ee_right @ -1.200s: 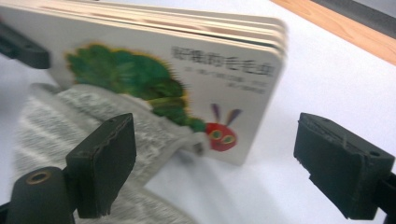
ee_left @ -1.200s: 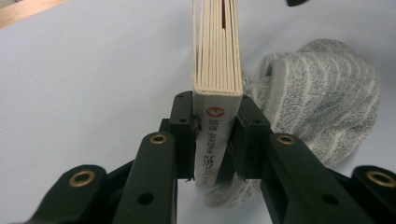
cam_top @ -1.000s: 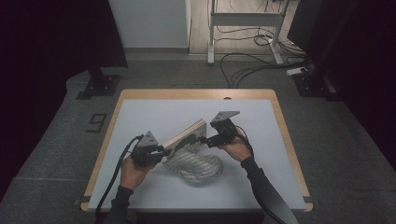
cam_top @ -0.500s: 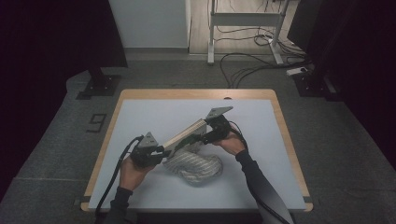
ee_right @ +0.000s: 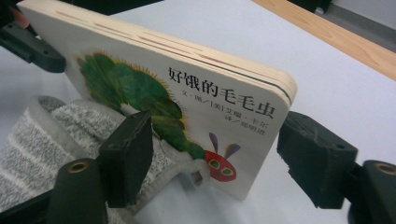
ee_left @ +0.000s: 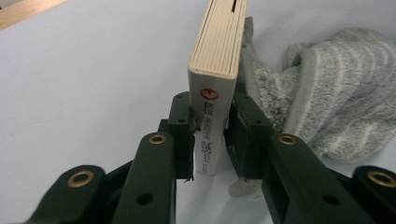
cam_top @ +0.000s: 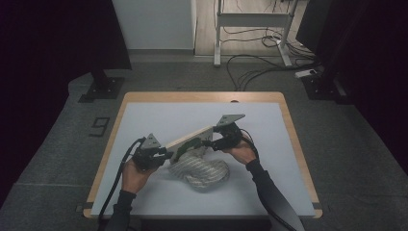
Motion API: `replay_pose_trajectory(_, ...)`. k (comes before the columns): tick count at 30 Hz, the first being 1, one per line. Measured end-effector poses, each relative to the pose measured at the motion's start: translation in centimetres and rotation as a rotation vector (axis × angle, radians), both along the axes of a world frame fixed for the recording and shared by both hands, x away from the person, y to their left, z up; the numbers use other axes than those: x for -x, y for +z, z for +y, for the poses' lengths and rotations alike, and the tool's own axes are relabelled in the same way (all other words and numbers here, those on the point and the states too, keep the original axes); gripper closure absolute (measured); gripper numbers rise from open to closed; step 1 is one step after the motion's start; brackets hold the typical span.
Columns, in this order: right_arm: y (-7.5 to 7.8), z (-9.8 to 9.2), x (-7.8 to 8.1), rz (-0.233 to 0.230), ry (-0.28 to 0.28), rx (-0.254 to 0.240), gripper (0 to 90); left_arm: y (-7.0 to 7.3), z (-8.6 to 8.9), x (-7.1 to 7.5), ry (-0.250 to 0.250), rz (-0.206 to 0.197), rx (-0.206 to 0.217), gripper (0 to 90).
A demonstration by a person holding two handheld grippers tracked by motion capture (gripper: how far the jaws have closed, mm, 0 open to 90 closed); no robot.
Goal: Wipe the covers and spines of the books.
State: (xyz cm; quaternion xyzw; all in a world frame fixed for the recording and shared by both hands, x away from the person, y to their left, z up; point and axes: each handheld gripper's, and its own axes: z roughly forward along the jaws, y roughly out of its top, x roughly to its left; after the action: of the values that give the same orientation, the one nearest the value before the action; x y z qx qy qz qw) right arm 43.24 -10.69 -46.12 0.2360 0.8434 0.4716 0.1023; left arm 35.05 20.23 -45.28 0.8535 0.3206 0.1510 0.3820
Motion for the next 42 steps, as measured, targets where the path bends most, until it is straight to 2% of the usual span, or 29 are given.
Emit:
replay_pose_trajectory(6,0.0,-0.5,0.6,-0.012,-0.016,-0.007,40.5,0.0,0.4,-0.4,0.011,0.008,0.016,68.4)
replay_pose_trajectory(8,0.0,-0.7,0.6,-0.016,-0.019,-0.007,43.9,0.0,0.4,-0.3,0.017,-0.005,0.024,67.0)
replay_pose_trajectory(11,0.0,-0.8,0.5,-0.019,-0.025,-0.007,48.2,0.3,0.5,0.0,0.032,-0.031,0.025,60.9)
replay_pose_trajectory(13,0.0,-0.8,0.5,-0.018,-0.027,-0.009,50.1,0.4,0.7,0.1,0.043,-0.035,0.022,55.5)
replay_pose_trajectory(17,0.0,-0.8,0.5,-0.019,-0.040,-0.003,52.8,0.8,1.0,0.8,0.044,-0.016,0.029,47.1)
replay_pose_trajectory(23,-0.1,-0.6,0.4,-0.018,-0.048,0.011,54.4,1.2,1.0,2.0,-0.004,0.024,0.050,31.6)
replay_pose_trajectory(28,-0.1,-0.6,0.4,-0.015,-0.053,0.010,55.5,1.3,0.1,3.3,-0.063,0.031,0.058,23.6)
replay_pose_trajectory(34,0.0,-0.5,0.3,-0.005,-0.056,0.012,54.2,0.6,-1.9,4.2,-0.132,0.057,0.075,20.4)
replay_pose_trajectory(40,0.0,-0.5,0.4,-0.004,-0.050,0.015,53.1,-0.8,-3.9,3.5,-0.125,0.063,0.047,16.3)
replay_pose_trajectory(42,0.0,-0.4,0.3,-0.005,-0.050,0.016,52.6,-1.4,-4.5,3.1,-0.130,0.070,0.049,15.8)
